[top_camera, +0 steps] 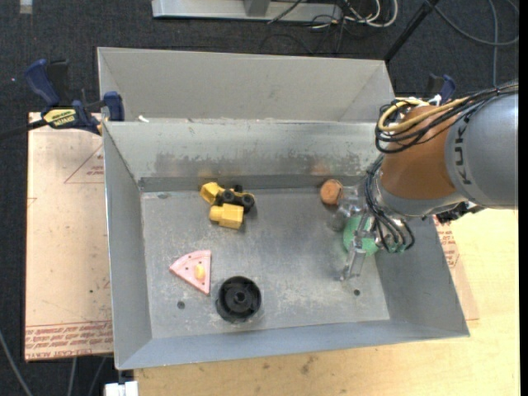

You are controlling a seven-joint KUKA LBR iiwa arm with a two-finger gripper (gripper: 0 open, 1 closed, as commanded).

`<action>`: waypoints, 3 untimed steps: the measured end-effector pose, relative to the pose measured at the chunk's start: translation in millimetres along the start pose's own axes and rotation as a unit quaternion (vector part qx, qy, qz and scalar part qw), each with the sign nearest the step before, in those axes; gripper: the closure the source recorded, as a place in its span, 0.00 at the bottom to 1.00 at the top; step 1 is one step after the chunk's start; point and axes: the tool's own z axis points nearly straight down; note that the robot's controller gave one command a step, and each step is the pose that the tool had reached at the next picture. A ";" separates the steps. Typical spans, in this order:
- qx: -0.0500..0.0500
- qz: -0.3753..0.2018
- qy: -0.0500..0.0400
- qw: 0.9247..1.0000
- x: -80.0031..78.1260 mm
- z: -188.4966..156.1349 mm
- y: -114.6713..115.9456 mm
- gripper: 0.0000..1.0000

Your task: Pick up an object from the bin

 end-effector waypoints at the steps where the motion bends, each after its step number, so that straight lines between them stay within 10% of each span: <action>1: 0.000 0.000 0.000 1.000 0.0 0.0 0.0 0.00; 3: 0.000 0.028 -0.001 1.000 -18.5 1.5 -32.9 0.00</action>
Offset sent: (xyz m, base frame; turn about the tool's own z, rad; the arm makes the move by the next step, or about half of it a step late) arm -0.0113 -0.0500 0.0007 -0.0804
